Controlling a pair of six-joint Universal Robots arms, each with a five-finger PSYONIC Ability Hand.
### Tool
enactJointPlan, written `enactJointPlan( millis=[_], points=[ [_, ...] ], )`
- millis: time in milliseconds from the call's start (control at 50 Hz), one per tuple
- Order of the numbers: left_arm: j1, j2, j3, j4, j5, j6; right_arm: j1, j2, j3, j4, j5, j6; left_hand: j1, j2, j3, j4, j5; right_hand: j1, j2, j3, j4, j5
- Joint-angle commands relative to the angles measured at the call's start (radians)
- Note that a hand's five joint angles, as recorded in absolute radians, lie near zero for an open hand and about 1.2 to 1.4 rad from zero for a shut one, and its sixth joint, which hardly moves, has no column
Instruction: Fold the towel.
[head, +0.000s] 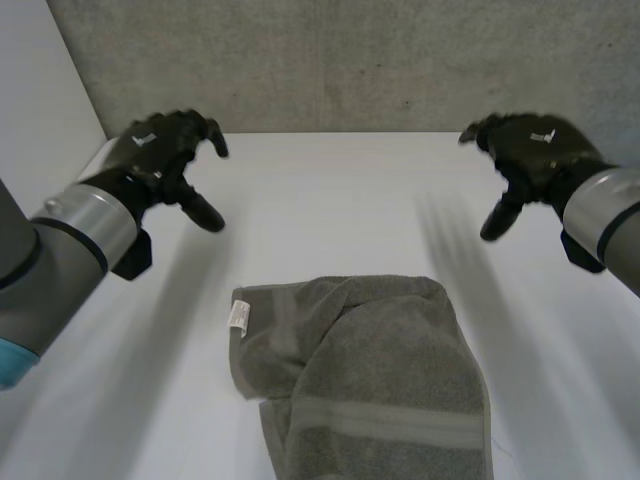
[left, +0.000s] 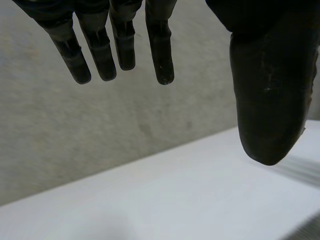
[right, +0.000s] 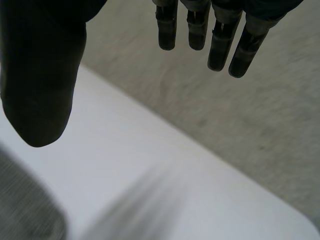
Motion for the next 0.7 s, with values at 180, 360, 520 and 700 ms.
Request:
enactJointPlan(
  millis=[180,360,520,700],
  points=[
    [-0.117,-0.281,0.027,0.005,0.140,0.188,-0.015,-0.018,0.328,0.061,-0.073,-0.173,-0.056,-0.046,-0.062,-0.056,-0.008,-0.068,-0.069,-0.070,-0.080,-0.059],
    [-0.141,-0.407,0.044,0.003,0.130,0.306,-0.006,-0.042,0.529,-0.146,-0.070,-0.147,-0.047,-0.037,-0.053,-0.047,0.001,-0.020,-0.021,-0.022,-0.032,-0.011],
    [-0.158,-0.453,0.049,0.000,0.126,0.331,0.026,0.021,0.551,-0.183,-0.070,-0.131,0.465,0.475,0.458,0.464,0.512,0.554,0.553,0.552,0.542,0.563],
    [-0.157,-0.435,0.089,-0.007,0.130,0.331,0.037,0.024,0.491,-0.177,-0.075,-0.121,1.033,1.043,1.027,1.033,1.081,1.154,1.153,1.152,1.142,1.163]
  ],
)
